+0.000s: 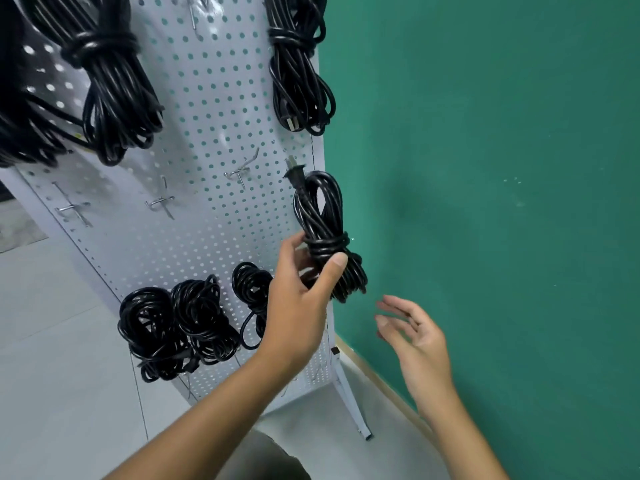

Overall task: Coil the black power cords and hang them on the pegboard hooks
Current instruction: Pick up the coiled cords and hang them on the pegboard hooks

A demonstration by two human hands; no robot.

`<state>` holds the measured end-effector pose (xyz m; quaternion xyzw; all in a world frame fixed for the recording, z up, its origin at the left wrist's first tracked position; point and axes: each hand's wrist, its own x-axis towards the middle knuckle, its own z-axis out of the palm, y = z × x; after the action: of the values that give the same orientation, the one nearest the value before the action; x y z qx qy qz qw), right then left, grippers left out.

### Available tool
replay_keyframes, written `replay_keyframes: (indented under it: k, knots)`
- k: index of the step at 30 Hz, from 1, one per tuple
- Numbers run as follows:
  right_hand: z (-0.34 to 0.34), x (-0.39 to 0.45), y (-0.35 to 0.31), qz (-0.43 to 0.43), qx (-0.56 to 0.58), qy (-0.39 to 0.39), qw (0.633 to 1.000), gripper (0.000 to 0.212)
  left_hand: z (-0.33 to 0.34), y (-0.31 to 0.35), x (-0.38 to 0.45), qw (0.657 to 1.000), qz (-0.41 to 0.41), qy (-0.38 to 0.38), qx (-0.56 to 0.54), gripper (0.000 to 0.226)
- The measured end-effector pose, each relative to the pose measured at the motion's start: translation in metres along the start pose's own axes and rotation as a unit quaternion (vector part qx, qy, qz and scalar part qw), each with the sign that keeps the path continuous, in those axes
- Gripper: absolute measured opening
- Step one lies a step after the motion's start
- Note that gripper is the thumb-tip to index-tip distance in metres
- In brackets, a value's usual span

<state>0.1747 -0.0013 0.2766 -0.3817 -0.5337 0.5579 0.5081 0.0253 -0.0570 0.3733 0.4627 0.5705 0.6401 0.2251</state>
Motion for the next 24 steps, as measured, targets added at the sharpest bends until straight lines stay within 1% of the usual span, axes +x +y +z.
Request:
replay_keyframes:
  k: [4, 12, 18, 21, 24]
  knots:
    - [-0.008, -0.001, -0.002, -0.006, -0.055, 0.001, 0.998, 0.026, -0.002, 0.013, 0.005, 1.000, 0.016, -0.002, 0.011, 0.041]
    - [-0.015, -0.006, 0.002, 0.002, -0.074, -0.007, 0.997, 0.025, -0.003, 0.020, 0.016, 0.998, 0.018, -0.001, 0.053, 0.045]
    - [-0.015, -0.006, 0.002, 0.009, -0.083, -0.016, 0.996, 0.024, -0.002, 0.014, 0.028, 0.996, 0.007, 0.025, 0.088, 0.042]
    - [-0.013, -0.007, 0.003, 0.012, -0.088, -0.025, 0.996, 0.025, 0.001, 0.009, 0.038, 0.993, -0.001, 0.042, 0.112, 0.047]
    - [-0.013, -0.008, 0.006, 0.011, -0.102, -0.038, 0.994, 0.026, 0.003, 0.004, 0.047, 0.989, -0.008, 0.054, 0.140, 0.047]
